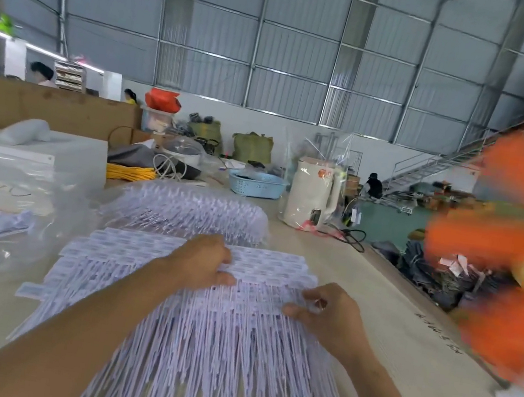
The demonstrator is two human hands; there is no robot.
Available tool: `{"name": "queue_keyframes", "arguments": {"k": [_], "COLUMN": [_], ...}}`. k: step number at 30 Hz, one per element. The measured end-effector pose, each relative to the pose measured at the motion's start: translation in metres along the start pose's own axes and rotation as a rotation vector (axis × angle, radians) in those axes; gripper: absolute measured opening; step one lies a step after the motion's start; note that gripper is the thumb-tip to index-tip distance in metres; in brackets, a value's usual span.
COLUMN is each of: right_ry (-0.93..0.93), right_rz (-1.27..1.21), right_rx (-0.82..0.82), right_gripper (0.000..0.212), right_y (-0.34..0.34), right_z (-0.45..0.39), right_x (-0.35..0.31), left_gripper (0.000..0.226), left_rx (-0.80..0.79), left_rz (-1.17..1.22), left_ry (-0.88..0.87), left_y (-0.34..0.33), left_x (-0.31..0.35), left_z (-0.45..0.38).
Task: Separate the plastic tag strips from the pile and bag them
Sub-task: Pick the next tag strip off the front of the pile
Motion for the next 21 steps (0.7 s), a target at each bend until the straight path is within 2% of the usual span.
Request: {"name": "queue_keyframes", "arguments": {"k": [5, 7, 9, 11, 13, 16, 17, 19, 21], "right_ry": [0.072, 0.092, 0.101, 0.115, 0.105, 0.109, 0.107, 0.091, 0.085], "right_rz": [-0.010, 0.021, 0.038, 0.030, -0.147, -0.712, -0.809, -0.891, -0.901], "right_rx": [0.121, 0.117, 0.071, 0.012, -0.060, -0.198, -0.227, -0.233, -0.217], "right_gripper": [0.020, 0.032, 0.045, 0.051, 0.048, 0.030, 0.026, 0.017, 0.008], "right_y": [0.014, 0.012, 0.010, 0.011, 0.014, 0.021, 0.025, 0.031, 0.035], "right_z": [0.000, 0.000, 0.000, -0.001, 0.000, 0.007, 0.008, 0.005, 0.004], "right_x": [-0.003, -0.005, -0.009, -0.017, -0.026, -0.045, -0.049, -0.052, -0.052], "left_gripper": [0.025, 0.014, 0.013, 0.013, 0.013, 0.017, 0.018, 0.021, 0.025], "left_rx": [0.015, 0.043, 0.096, 0.179, 0.279, 0.380, 0.383, 0.297, 0.118], "left_rz": [-0.121, -0.211, -0.272, -0.203, -0.156, -0.149, -0.138, -0.088, -0.015], "left_ry": [-0.110, -0.160, -0.201, -0.201, -0.233, -0.310, -0.314, -0.288, -0.233], "left_y": [0.009, 0.012, 0.020, 0.039, 0.063, 0.090, 0.095, 0.095, 0.080], "left_x": [0.017, 0.027, 0.035, 0.038, 0.041, 0.042, 0.040, 0.036, 0.036], "left_z": [0.005, 0.008, 0.014, 0.023, 0.035, 0.050, 0.052, 0.054, 0.053]}}
Point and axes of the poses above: each hand's wrist, its own z-axis away from the middle knuckle, its own y-axis out of the back of the hand, x = y × z, the point moved 9 cm from there along -z, towards the middle knuckle, and after that the axes turned 6 degrees about z, right-handed, at the moved point
